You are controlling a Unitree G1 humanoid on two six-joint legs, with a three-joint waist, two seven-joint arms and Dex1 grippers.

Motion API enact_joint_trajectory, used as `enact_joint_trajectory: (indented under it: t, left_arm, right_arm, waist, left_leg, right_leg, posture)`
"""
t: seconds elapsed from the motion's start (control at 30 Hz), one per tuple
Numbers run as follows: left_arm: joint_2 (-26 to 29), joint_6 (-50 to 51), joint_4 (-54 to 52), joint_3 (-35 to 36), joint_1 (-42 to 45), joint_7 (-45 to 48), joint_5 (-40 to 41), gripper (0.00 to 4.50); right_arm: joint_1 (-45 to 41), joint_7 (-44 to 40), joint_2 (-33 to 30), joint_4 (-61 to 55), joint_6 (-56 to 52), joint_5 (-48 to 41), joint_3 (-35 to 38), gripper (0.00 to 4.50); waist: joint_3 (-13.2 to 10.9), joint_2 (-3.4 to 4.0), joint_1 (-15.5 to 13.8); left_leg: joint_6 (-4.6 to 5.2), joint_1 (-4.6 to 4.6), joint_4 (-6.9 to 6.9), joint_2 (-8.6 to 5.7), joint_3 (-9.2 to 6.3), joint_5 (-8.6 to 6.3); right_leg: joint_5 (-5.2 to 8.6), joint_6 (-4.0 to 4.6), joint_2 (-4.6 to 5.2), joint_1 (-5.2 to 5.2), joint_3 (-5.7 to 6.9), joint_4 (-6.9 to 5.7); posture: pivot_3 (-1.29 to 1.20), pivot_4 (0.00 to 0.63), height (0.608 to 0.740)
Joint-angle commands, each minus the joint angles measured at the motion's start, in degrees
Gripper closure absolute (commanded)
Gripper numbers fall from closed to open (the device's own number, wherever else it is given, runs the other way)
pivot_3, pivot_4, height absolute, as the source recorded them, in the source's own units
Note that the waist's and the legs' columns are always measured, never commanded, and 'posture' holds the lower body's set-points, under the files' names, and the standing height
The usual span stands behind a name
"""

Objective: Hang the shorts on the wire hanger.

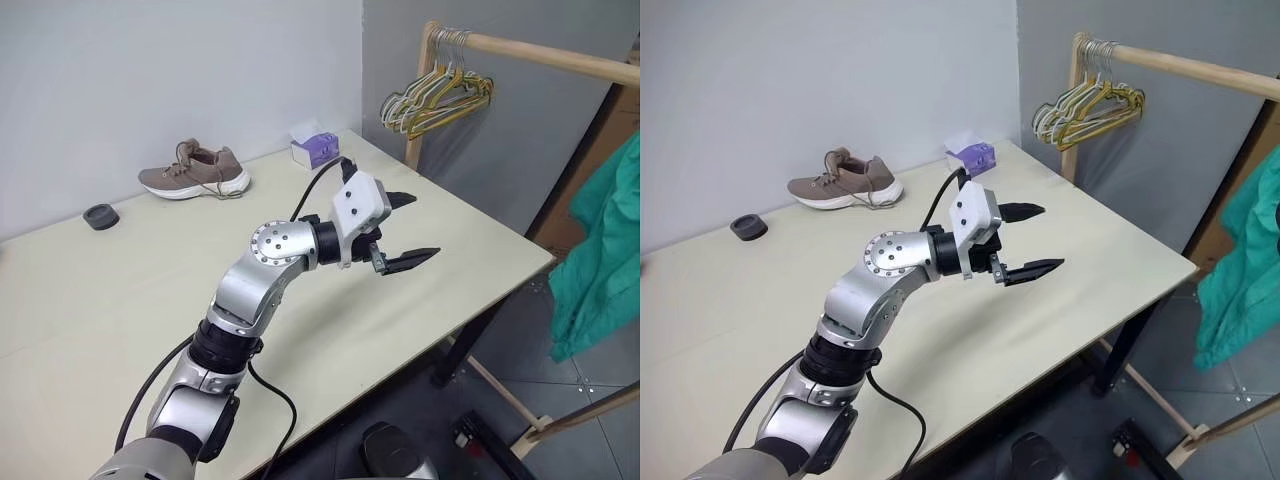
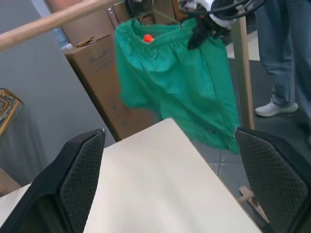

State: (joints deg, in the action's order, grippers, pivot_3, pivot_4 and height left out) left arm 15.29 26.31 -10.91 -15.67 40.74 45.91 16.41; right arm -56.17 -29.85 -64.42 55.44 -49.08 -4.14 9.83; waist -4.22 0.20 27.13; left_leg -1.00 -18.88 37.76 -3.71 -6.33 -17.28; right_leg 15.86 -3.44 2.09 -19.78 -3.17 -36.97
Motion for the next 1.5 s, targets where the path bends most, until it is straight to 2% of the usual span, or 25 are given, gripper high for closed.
enact_joint_trajectory:
  t: [0.03,0.27,0.47,0.57,0.77,0.9,1.03,1.2,1.3,1.43,1.5]
  left_arm:
    - [-0.8,0.9,-1.5,0.5,2.8,0.1,1.1,0.02]
    - [-2.6,6.4,-2.8,-0.3,4.5,0.8,3.7,0.02]
    - [-5.2,10.9,-2.0,1.3,6.6,0.4,7.2,0.02]
    - [-5.5,11.6,-2.1,1.1,6.6,0.4,8.1,0.00]
    - [-5.5,12.6,-2.3,0.7,6.2,0.5,9.4,0.00]
    - [-4.9,12.8,-2.1,0.9,6.0,0.8,9.7,0.00]
    - [-3.5,12.4,-1.9,0.9,5.2,1.2,9.5,0.00]
    - [-0.8,11.6,-1.9,1.5,3.7,0.4,8.2,0.00]
    - [0.8,10.6,-2.2,2.4,2.4,-1.4,6.7,0.00]
    - [3.2,8.8,-2.9,4.7,-0.6,-7.1,2.5,0.00]
    - [3.9,8.5,-3.3,6.8,-2.8,-10.4,1.1,0.00]
  right_arm:
    - [-5.3,-2.0,-0.7,4.9,2.7,2.4,-2.3,4.50]
    - [-8.3,-4.0,0.2,9.2,2.9,3.5,-3.8,4.50]
    - [-9.7,-4.3,0.2,9.0,2.0,1.0,-1.1,4.50]
    - [-9.7,-3.9,-0.2,7.9,0.7,-0.5,1.1,3.66]
    - [-7.0,-5.5,-1.4,1.1,-5.4,-5.0,6.0,1.55]
    - [-2.3,-4.4,-1.8,-7.8,-8.3,-7.5,10.1,0.11]
    - [4.4,-3.3,-1.7,-21.7,-5.8,-7.8,12.1,0.02]
    - [13.0,-0.7,0.6,-37.9,2.9,-5.5,11.5,0.02]
    - [16.8,3.2,2.9,-43.5,11.5,-2.1,9.7,0.02]
    - [19.1,4.2,8.5,-50.7,18.0,-1.8,7.5,0.02]
    - [19.5,6.9,9.7,-51.7,20.7,1.3,5.8,0.02]
  waist:
    - [0.0,-0.01,0.0]
    - [0.0,-0.04,0.1]
    - [0.0,-0.02,0.1]
    - [0.0,-0.02,0.3]
    - [0.0,-0.01,0.8]
    - [0.0,-0.01,0.9]
    - [0.1,0.11,1.1]
    - [0.2,0.24,1.3]
    - [0.3,0.28,1.2]
    - [0.4,0.40,0.7]
    - [0.4,0.52,0.1]
  left_leg:
    - [0.02,0.02,0.01,0.00,0.09,-0.03]
    - [0.30,0.11,0.19,-0.04,0.36,-0.22]
    - [0.32,0.11,0.21,-0.06,0.45,-0.24]
    - [0.31,0.12,0.20,-0.05,0.44,-0.24]
    - [0.30,0.12,0.20,-0.06,0.48,-0.24]
    - [0.29,0.11,0.20,-0.05,0.46,-0.25]
    - [0.29,0.12,0.22,-0.05,0.53,-0.26]
    - [0.29,0.11,0.22,-0.04,0.54,-0.26]
    - [0.29,0.10,0.23,-0.03,0.53,-0.26]
    - [0.30,0.09,0.27,-0.04,0.52,-0.26]
    - [0.30,0.08,0.27,-0.04,0.52,-0.27]
  right_leg:
    - [0.01,-0.02,-0.01,0.00,-0.10,0.00]
    - [-0.17,-0.44,-0.02,0.03,-0.76,0.14]
    - [-0.20,-0.54,-0.02,0.02,-0.85,0.17]
    - [-0.20,-0.55,-0.02,0.02,-0.85,0.16]
    - [-0.19,-0.57,-0.02,0.02,-0.88,0.17]
    - [-0.18,-0.60,-0.02,0.02,-0.88,0.19]
    - [-0.18,-0.66,0.00,-0.01,-0.94,0.17]
    - [-0.19,-0.70,0.00,-0.07,-0.98,0.14]
    - [-0.21,-0.74,0.01,-0.08,-0.99,0.13]
    - [-0.24,-0.78,0.04,-0.09,-1.01,0.11]
    - [-0.24,-0.78,0.05,-0.15,-1.03,0.06]
  posture:
    - [-0.47,0.063,0.740]
    - [-0.47,0.048,0.740]
    - [-0.48,0.031,0.740]
    - [-0.48,0.025,0.740]
    - [-0.49,0.016,0.740]
    - [-0.49,0.010,0.740]
    - [-0.49,0.004,0.740]
    - [-0.47,0.000,0.740]
    - [-0.44,0.000,0.740]
    - [-0.40,0.000,0.740]
    - [-0.38,0.000,0.740]
